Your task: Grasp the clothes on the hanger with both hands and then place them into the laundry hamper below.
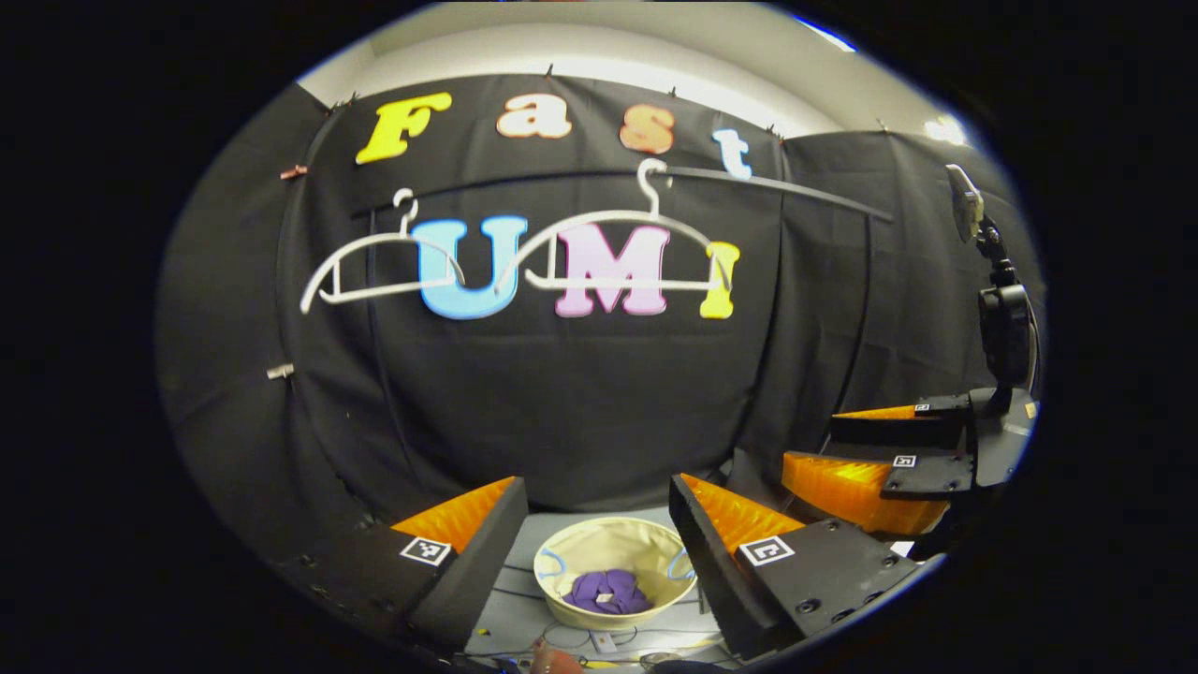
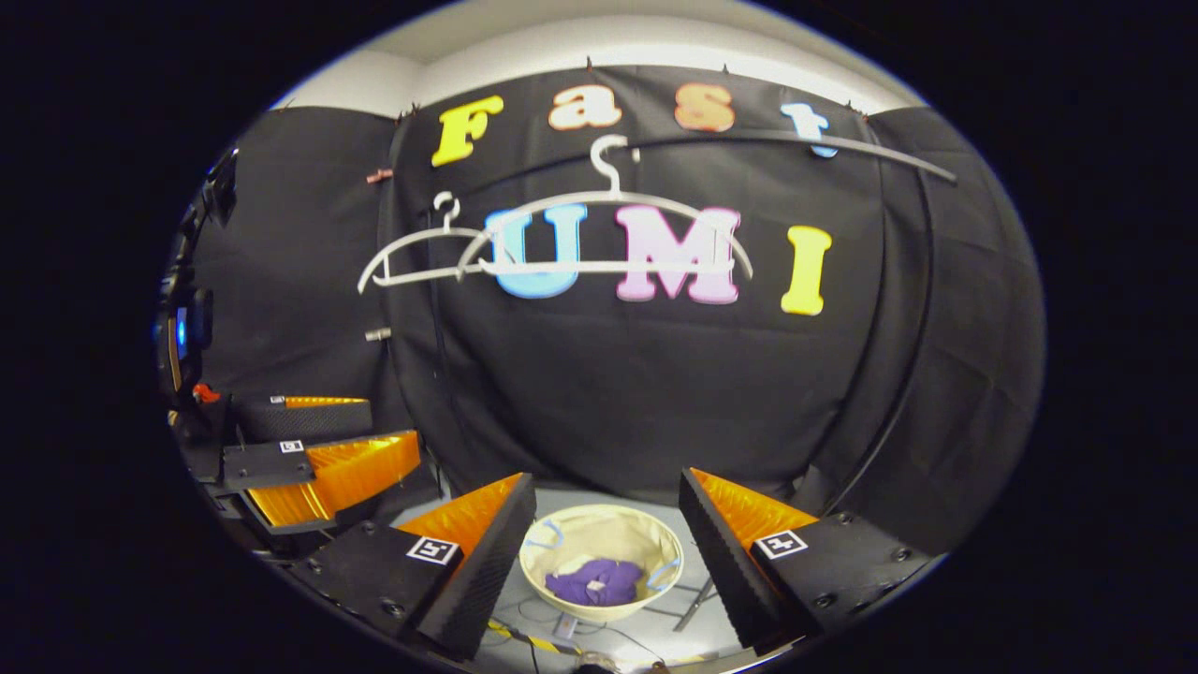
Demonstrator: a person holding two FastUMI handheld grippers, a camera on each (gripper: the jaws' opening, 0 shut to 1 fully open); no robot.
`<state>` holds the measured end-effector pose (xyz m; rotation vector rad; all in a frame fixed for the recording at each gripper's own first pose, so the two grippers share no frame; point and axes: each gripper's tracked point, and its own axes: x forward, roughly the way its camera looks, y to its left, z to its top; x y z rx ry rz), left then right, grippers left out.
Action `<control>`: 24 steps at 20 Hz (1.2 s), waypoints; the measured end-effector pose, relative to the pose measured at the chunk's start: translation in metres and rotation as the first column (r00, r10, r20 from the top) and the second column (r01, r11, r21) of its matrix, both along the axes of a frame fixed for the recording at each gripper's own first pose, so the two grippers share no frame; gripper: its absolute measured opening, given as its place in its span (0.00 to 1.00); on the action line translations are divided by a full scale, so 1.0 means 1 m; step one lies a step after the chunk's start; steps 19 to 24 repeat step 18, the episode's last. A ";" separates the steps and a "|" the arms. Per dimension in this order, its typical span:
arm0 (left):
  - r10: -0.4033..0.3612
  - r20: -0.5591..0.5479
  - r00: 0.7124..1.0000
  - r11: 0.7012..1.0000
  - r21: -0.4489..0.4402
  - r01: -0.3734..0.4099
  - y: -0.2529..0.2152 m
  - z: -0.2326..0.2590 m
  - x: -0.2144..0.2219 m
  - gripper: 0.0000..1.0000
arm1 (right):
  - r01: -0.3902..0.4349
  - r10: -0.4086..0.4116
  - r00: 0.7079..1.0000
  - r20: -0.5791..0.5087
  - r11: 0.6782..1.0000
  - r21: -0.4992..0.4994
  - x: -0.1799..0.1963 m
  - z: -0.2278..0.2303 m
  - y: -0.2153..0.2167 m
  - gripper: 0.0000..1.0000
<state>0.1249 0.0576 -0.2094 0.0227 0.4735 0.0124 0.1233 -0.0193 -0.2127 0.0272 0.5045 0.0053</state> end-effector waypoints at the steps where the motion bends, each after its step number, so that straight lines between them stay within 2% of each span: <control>1: -0.013 0.041 0.999 1.000 0.012 0.013 -0.002 0.023 -0.011 0.95 | 0.000 0.000 0.998 0.056 1.000 0.001 -0.005 0.024 0.009 0.98; 3: -0.038 0.124 0.992 0.999 0.018 0.036 -0.011 0.064 -0.030 0.93 | -0.007 0.009 0.984 0.177 1.000 -0.016 -0.019 0.073 0.019 0.98; 4: -0.059 0.160 0.985 0.998 -0.001 0.060 -0.017 0.083 -0.041 0.93 | -0.007 0.015 0.974 0.226 0.999 -0.033 -0.025 0.093 0.022 0.92; 5: -0.075 0.194 0.978 0.996 -0.022 0.081 -0.022 0.099 -0.050 0.93 | -0.006 0.020 0.964 0.266 0.999 -0.051 -0.032 0.108 0.023 1.00; 7: -0.076 0.265 0.961 0.996 -0.018 0.083 -0.028 0.130 -0.066 0.95 | -0.015 0.036 0.943 0.330 0.998 -0.065 -0.041 0.136 0.033 0.96; 8: -0.071 0.304 0.950 0.997 -0.003 0.076 -0.031 0.146 -0.072 0.93 | -0.015 0.040 0.931 0.362 0.997 -0.071 -0.045 0.148 0.036 0.95; 9: -0.067 0.339 0.938 0.998 0.010 0.068 -0.033 0.159 -0.079 0.92 | -0.016 0.045 0.920 0.389 0.997 -0.078 -0.048 0.160 0.038 0.99; 10: -0.067 0.366 0.928 0.998 0.018 0.065 -0.035 0.168 -0.083 0.92 | -0.015 0.050 0.910 0.412 0.996 -0.088 -0.051 0.169 0.039 0.92; 11: -0.065 0.384 0.921 0.998 0.025 0.061 -0.038 0.172 -0.084 0.97 | -0.017 0.056 0.903 0.427 0.995 -0.095 -0.056 0.175 0.040 0.92; 12: -0.064 0.396 0.916 0.998 0.031 0.056 -0.039 0.178 -0.086 0.94 | -0.015 0.060 0.896 0.441 0.994 -0.105 -0.058 0.182 0.039 0.92; 13: -0.060 0.416 0.907 0.998 0.035 0.050 -0.041 0.173 -0.086 0.95 | -0.011 0.062 0.886 0.459 0.993 -0.113 -0.061 0.191 0.039 0.99; 14: -0.058 0.439 0.896 0.998 0.035 0.048 -0.039 0.184 -0.089 0.96 | -0.005 0.061 0.878 0.475 0.993 -0.118 -0.065 0.200 0.038 0.93; 15: -0.057 0.464 0.884 0.998 0.031 0.048 -0.038 0.193 -0.091 0.96 | 0.002 0.056 0.867 0.496 0.993 -0.117 -0.067 0.208 0.037 0.97; 16: -0.054 0.483 0.874 0.999 0.025 0.049 -0.038 0.202 -0.091 0.94 | 0.008 0.051 0.857 0.513 0.994 -0.112 -0.068 0.216 0.037 0.97; 17: -0.053 0.489 0.871 0.999 0.018 0.050 -0.030 0.214 -0.095 0.96 | 0.015 0.044 0.846 0.532 0.994 -0.106 -0.070 0.224 0.036 0.94; 18: -0.053 0.493 0.868 0.999 0.016 0.052 -0.029 0.217 -0.096 0.92 | 0.024 0.036 0.838 0.545 0.994 -0.102 -0.070 0.230 0.034 0.94; 24: -0.053 0.493 0.868 0.999 0.016 0.052 -0.029 0.217 -0.096 0.92 | 0.024 0.036 0.838 0.545 0.994 -0.102 -0.070 0.230 0.034 0.94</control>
